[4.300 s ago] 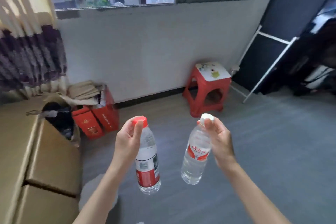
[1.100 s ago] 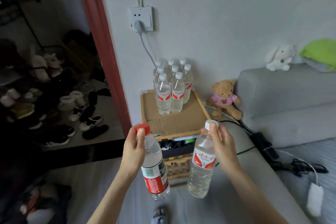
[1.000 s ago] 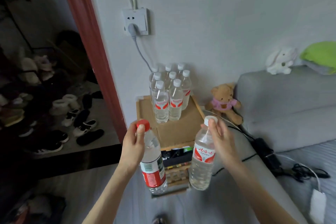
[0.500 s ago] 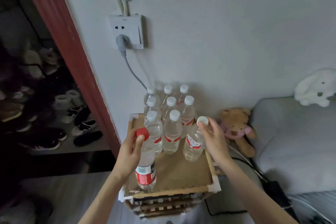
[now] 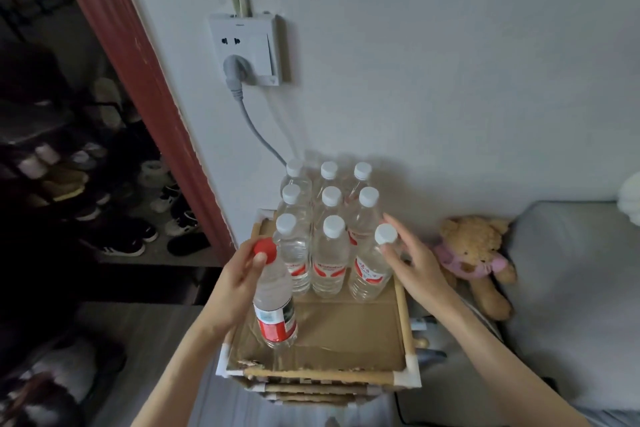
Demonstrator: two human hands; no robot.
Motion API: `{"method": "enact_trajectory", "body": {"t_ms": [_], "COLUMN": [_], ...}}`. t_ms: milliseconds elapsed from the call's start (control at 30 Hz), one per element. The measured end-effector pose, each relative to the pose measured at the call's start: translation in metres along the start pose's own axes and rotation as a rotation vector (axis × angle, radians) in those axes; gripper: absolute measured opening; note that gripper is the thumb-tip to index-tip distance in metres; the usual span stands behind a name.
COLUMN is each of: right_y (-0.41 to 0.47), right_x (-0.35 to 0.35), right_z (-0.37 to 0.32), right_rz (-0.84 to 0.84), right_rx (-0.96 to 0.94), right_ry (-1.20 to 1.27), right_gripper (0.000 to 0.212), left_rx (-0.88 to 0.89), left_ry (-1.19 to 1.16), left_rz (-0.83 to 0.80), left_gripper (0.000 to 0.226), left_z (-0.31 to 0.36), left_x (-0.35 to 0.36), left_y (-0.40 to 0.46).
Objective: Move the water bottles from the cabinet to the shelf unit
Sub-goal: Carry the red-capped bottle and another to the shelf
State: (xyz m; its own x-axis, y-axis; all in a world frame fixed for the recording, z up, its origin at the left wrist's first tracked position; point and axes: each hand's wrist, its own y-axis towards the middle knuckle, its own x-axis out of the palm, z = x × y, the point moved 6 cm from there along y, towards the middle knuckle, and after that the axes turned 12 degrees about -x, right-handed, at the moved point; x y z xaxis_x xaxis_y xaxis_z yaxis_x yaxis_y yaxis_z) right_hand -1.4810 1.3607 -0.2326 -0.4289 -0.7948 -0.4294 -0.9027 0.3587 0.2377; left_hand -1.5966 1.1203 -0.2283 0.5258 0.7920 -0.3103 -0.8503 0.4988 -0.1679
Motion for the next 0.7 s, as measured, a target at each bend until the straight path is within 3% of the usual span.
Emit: {"method": "enact_trajectory", "body": {"t_ms": [100, 200, 433, 567, 700], "right_y": [0.002, 0.008, 0.013, 0.013, 0.007], "right_x": [-0.003, -0.004, -0.012, -0.008, -0.008], "right_z": [-0.002, -0.003, -0.011, -0.010, -0.007], "right_rz": [-0.025, -0.015, 0.056, -0.064, -0.126], "right_rx": [-0.030, -0.004, -0.035, -0.029, -0.012], "right_ry": [-0.049, -0.083, -0.365, -0.311, -0.272], "right_gripper": [0.044, 0.040, 0.033, 0.042, 0.043], "left_rx": [0.045, 0.091, 0.069, 0.078, 0.113], "left_ry": [0.151, 0.323, 0.361, 0.395, 0.369], "left_rz": [0.070, 0.136, 0.176, 0.069, 0.077], "left_gripper": [0.028, 0.031, 0.036, 0.035, 0.031], "left_z": [0.007, 0.016, 0.023, 0.027, 0.026], "left_x": [-0.006, -0.009, 0.000, 0.000, -0.006], "left_y": [0.001, 0.002, -0.004, -0.004, -0.007]}}
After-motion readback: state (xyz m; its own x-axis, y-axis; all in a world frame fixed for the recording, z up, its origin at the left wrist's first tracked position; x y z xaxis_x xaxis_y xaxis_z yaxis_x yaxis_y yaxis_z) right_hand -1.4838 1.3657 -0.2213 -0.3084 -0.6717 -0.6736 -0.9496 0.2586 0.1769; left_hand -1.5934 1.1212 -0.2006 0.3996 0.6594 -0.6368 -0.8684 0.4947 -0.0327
